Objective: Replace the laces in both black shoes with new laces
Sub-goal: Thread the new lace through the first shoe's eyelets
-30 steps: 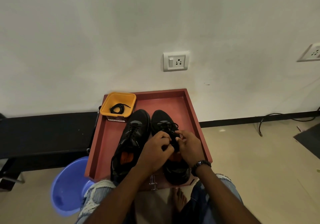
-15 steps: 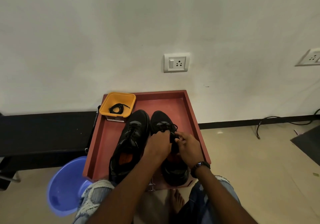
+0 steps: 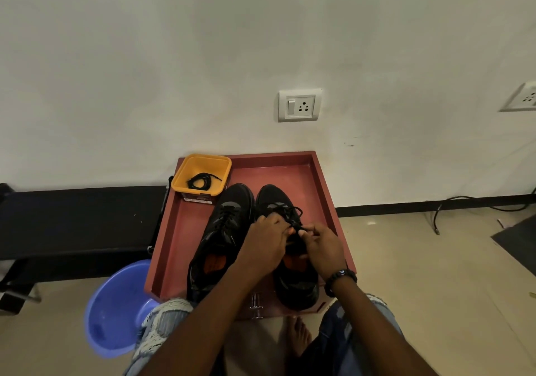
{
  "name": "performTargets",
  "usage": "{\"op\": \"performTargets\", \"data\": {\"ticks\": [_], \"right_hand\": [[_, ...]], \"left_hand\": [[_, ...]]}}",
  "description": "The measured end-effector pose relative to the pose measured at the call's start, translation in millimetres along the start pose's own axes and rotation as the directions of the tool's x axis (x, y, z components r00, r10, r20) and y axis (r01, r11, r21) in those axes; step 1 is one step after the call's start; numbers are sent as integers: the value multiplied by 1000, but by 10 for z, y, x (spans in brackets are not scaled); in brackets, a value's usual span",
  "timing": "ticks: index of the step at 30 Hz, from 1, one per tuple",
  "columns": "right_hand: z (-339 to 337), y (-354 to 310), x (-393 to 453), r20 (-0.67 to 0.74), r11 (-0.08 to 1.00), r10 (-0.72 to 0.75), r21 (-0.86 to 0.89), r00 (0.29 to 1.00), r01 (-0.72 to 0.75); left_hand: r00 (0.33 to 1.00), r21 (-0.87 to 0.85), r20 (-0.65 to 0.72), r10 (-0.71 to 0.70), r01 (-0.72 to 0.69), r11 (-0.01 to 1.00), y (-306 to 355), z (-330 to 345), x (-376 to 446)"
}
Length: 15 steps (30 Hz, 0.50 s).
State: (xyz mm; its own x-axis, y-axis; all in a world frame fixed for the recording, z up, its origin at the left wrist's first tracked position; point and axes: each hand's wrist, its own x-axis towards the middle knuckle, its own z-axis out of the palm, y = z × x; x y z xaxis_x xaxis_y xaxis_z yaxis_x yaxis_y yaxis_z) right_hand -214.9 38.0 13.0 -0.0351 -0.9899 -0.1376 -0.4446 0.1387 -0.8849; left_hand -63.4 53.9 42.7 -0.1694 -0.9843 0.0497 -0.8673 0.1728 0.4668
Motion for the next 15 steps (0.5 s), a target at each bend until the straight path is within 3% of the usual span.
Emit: {"op": "performTargets", "data": {"ticks": [4,11,15], "right_hand": [[-38,15,5,-15,992,78,101,997,-76],[-78,67,25,100,953,86,283,991,-111],[-131,98,54,180,928,77,347,981,-136]], "left_hand": [[991,-162,110,-71,88,983,32,-1,20],[994,134,84,-67,55,989,96,60,19],[997,188,39,-69,60,980,116,130,13]]}}
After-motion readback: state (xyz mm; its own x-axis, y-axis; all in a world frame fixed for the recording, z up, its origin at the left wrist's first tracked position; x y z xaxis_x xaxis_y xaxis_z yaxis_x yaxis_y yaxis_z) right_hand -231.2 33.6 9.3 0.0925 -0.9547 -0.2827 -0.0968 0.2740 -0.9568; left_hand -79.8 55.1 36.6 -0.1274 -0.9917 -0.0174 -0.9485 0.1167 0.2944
